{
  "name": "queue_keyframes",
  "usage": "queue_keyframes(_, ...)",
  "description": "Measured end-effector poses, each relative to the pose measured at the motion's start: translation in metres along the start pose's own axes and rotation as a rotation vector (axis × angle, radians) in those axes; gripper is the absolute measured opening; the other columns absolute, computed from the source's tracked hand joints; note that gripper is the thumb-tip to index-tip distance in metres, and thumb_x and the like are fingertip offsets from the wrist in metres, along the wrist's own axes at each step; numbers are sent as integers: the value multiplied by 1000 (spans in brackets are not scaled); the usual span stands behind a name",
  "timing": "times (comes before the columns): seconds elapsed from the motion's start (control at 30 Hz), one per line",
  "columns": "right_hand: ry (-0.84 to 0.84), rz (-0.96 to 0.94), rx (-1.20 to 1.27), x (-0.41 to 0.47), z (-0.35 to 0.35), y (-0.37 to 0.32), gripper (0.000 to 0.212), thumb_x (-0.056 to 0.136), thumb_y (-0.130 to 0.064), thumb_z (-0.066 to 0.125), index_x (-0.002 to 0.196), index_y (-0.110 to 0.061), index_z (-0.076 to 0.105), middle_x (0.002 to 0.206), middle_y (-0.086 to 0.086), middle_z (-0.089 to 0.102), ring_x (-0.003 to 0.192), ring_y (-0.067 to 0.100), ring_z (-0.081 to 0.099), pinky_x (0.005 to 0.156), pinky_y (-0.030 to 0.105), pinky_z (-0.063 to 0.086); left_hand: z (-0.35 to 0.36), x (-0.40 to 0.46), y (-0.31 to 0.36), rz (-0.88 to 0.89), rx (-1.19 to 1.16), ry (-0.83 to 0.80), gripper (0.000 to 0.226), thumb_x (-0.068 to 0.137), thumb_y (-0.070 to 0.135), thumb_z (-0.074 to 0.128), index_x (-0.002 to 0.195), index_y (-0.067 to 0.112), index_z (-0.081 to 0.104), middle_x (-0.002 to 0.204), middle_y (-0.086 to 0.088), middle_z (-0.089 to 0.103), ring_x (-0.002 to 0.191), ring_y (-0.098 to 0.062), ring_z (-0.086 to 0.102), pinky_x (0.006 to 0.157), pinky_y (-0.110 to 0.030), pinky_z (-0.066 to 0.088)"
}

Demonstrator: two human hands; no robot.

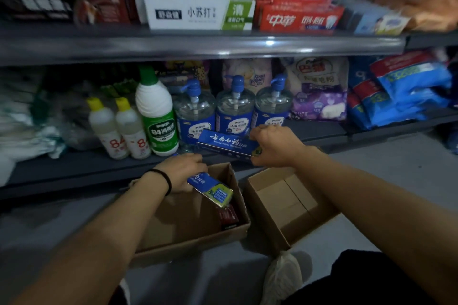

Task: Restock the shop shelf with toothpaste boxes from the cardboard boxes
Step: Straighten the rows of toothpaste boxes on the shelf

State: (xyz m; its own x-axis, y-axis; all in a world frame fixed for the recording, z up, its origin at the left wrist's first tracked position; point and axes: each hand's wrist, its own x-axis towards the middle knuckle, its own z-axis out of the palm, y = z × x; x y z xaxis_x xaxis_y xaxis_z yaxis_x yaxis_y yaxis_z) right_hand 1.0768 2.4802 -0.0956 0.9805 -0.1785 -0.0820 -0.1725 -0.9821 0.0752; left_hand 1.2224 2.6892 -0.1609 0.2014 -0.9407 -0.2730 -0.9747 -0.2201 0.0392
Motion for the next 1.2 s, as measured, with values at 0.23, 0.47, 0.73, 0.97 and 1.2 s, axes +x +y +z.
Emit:
queue_keyframes(0.23, 91, -76, -29, -1, -61, -36, 47, 75, -46, 64, 111, -17, 56, 109, 3, 62, 96, 26, 60, 74, 34, 49, -57, -96, -18, -205, 92, 85, 49, 82, 36, 63, 128, 27, 50, 124, 1, 48, 115, -19, 50, 86, -34, 45)
queue_keyframes(0.47, 181, -187, -59, 23, -124, -92, 44, 70, -44, 67, 105, -20, 57, 104, -1, 62, 88, 24, 61, 68, 32, 48, -106, -190, -46, -390, 152, 161, 45, 81, 40, 60, 125, 31, 51, 118, 2, 49, 111, -19, 51, 83, -31, 44)
queue_keyframes(0.73, 278, -336, -65, 75, -190, -167, 44, 73, -44, 67, 109, -21, 55, 103, 0, 61, 84, 23, 59, 63, 31, 47, -154, -280, -91, -571, 206, 257, 44, 79, 41, 63, 120, 29, 53, 115, 4, 50, 108, -16, 51, 81, -31, 46)
queue_keyframes(0.97, 411, -416, -89, 133, -239, -226, 43, 71, -45, 65, 106, -22, 56, 109, 1, 62, 93, 25, 60, 65, 31, 42, -181, -333, -139, -714, 253, 369, 46, 77, 39, 64, 122, 30, 54, 115, 3, 50, 108, -19, 52, 80, -34, 47)
queue_keyframes(1.2, 489, -456, -82, 201, -272, -288, 37, 74, -41, 65, 103, -19, 56, 107, 3, 60, 91, 28, 60, 68, 34, 44, -184, -362, -195, -833, 251, 409, 44, 77, 44, 65, 118, 29, 57, 113, 3, 52, 103, -18, 55, 78, -34, 49)
